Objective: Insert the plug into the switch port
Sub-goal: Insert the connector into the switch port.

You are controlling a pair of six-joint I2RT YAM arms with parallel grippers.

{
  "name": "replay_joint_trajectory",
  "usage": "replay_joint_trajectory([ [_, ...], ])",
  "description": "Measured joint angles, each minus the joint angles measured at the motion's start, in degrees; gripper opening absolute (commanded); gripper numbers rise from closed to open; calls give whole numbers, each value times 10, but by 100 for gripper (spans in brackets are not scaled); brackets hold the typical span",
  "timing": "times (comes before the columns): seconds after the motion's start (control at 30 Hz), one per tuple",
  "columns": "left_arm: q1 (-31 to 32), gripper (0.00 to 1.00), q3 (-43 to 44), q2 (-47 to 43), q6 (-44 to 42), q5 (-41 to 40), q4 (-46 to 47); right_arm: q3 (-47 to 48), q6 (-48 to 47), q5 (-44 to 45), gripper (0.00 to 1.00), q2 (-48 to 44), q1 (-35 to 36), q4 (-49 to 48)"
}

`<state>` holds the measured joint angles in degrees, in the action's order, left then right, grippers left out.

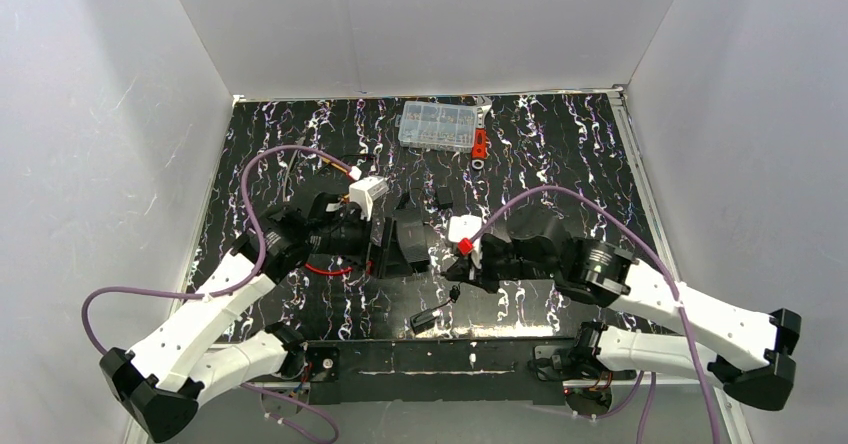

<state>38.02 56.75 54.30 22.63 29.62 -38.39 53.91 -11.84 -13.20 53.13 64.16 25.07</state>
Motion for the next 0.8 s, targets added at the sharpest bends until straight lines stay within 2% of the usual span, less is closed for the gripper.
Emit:
replay_joint_trajectory([
  [0.4,0,98,0,48,50,-101,48,-25,40,115,1,-96,0,10],
  [0.63,0,98,0,104,69,-138,68,-17,46,208,1,-125,0,48],
  [0.8,-2,98,0,156,78,-176,73,-14,59,237,1,-134,0,50],
])
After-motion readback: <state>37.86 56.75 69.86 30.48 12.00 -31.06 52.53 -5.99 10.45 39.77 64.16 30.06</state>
